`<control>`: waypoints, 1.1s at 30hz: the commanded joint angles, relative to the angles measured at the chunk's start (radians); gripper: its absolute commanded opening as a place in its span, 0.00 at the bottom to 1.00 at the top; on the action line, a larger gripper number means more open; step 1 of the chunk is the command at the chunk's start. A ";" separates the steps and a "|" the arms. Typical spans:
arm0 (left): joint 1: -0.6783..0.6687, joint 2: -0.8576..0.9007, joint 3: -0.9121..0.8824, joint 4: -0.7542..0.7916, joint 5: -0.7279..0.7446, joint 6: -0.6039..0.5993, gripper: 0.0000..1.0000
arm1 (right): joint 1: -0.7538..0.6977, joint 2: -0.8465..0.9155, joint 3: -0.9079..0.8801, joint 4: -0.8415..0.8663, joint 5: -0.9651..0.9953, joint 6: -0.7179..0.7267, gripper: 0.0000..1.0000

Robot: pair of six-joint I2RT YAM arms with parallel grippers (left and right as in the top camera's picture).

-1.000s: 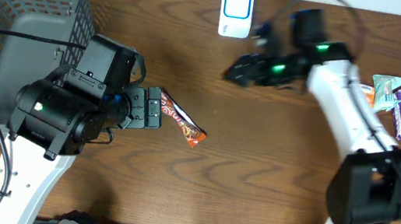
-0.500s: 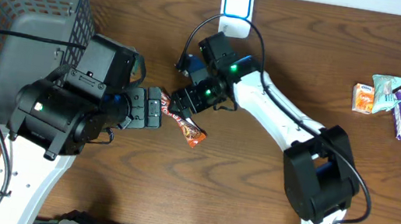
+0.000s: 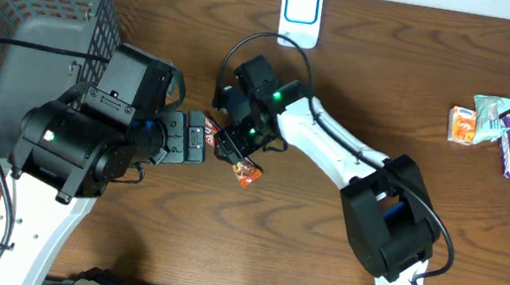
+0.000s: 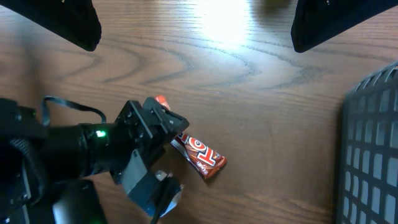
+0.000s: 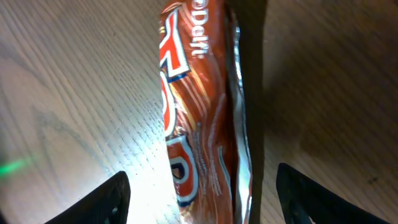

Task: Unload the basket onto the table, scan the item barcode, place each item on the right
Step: 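Reach the right gripper to the red snack bar and grasp it, then lift the red bar up to the scanner face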

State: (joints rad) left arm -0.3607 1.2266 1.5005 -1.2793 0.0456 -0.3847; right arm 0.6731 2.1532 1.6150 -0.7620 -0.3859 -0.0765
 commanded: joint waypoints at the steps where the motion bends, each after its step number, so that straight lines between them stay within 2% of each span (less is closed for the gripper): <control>1: 0.002 -0.003 0.009 -0.003 -0.009 0.010 0.98 | 0.023 0.010 -0.003 0.005 0.057 -0.053 0.70; 7: 0.002 -0.003 0.009 -0.003 -0.009 0.010 0.98 | 0.039 0.021 -0.008 0.023 0.118 -0.051 0.65; 12: 0.002 -0.003 0.009 -0.003 -0.009 0.010 0.98 | 0.041 0.056 -0.008 0.031 0.118 -0.051 0.56; 16: 0.002 -0.003 0.009 -0.003 -0.009 0.010 0.98 | 0.042 0.059 -0.007 0.035 0.119 -0.019 0.42; 19: 0.002 -0.003 0.009 -0.003 -0.009 0.010 0.98 | 0.038 0.059 -0.003 0.046 0.123 0.018 0.20; 20: 0.002 -0.003 0.009 -0.004 -0.009 0.010 0.98 | 0.034 0.059 0.000 0.048 0.130 0.041 0.16; 25: 0.002 -0.003 0.009 -0.003 -0.009 0.010 0.98 | 0.002 0.059 0.073 0.031 0.163 0.131 0.02; 33: 0.002 -0.003 0.009 -0.003 -0.009 0.010 0.98 | -0.137 0.059 0.293 0.027 0.181 0.288 0.01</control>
State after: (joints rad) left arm -0.3607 1.2266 1.5005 -1.2793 0.0460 -0.3847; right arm 0.6018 2.2177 1.8370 -0.7570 -0.2310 0.1169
